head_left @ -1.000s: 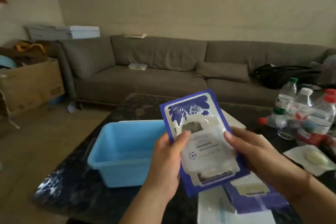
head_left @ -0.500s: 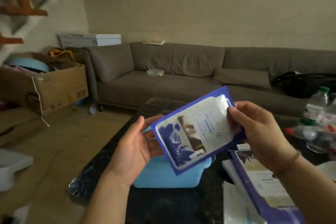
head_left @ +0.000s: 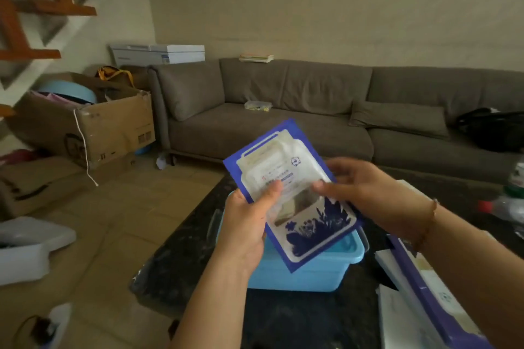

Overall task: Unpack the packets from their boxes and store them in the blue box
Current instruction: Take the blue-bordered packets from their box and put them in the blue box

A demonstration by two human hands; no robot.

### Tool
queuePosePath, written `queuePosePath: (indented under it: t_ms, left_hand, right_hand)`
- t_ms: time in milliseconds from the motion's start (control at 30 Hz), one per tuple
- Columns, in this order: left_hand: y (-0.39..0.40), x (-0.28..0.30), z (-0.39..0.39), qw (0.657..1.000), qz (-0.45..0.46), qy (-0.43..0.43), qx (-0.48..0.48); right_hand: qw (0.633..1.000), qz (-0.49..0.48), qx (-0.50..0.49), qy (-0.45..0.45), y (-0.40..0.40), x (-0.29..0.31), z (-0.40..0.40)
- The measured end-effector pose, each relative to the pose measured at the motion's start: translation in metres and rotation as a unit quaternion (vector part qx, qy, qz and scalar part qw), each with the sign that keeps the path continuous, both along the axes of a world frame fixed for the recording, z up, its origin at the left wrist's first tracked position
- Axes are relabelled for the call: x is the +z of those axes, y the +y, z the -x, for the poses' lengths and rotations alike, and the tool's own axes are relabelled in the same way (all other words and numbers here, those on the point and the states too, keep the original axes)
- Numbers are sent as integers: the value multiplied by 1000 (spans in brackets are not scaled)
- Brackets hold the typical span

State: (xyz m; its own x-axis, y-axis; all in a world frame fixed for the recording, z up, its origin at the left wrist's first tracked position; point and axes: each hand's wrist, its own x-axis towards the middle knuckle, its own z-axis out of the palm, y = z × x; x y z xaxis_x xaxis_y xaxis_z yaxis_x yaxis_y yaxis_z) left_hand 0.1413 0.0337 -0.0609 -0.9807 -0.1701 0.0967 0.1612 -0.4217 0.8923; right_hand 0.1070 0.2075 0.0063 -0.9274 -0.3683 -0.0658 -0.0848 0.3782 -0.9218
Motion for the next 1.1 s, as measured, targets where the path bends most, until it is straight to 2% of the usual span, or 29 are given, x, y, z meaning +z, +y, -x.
queuePosePath:
  t_ms: [67,167,267,367,433,500,567,700,800,900,1100]
  left_hand:
    - [-2,-1,3,1000,-2,-5,21]
    - [-17,-2,6,998,-29,3,49]
    - [-38,-10,12,992,65,-9,111]
    - [-50,-24,19,953,197,-33,228]
    - [-54,-30,18,900,345,-51,262]
    - [-59,-36,17,849,468,-90,227]
    - [-64,-41,17,837,509,-121,163]
    - [-71,-45,19,838,509,-128,148]
    - [-76,-46,22,845,502,-118,145]
    - [-77,-49,25,851,490,-125,142]
    - [-76,-50,31,908,362,-144,153]
  right_hand:
    - [999,-43,22,3,1,-10,5]
    - [991,-84,0,103,4,-8,18]
    - [957,-160,-10,242,2,-1,39]
    - [907,-248,9,341,-7,-1,62]
    - [895,-299,62,325,-13,-6,75]
    - [889,-349,132,266,-19,-18,86]
    - [886,-376,182,202,-25,-33,94]
    - [870,-420,235,112,-40,-66,104]
    - [840,-470,247,110,-54,-89,109]
    - [837,-486,225,107,-62,-106,108]
    - [826,-505,209,139,-55,-114,91]
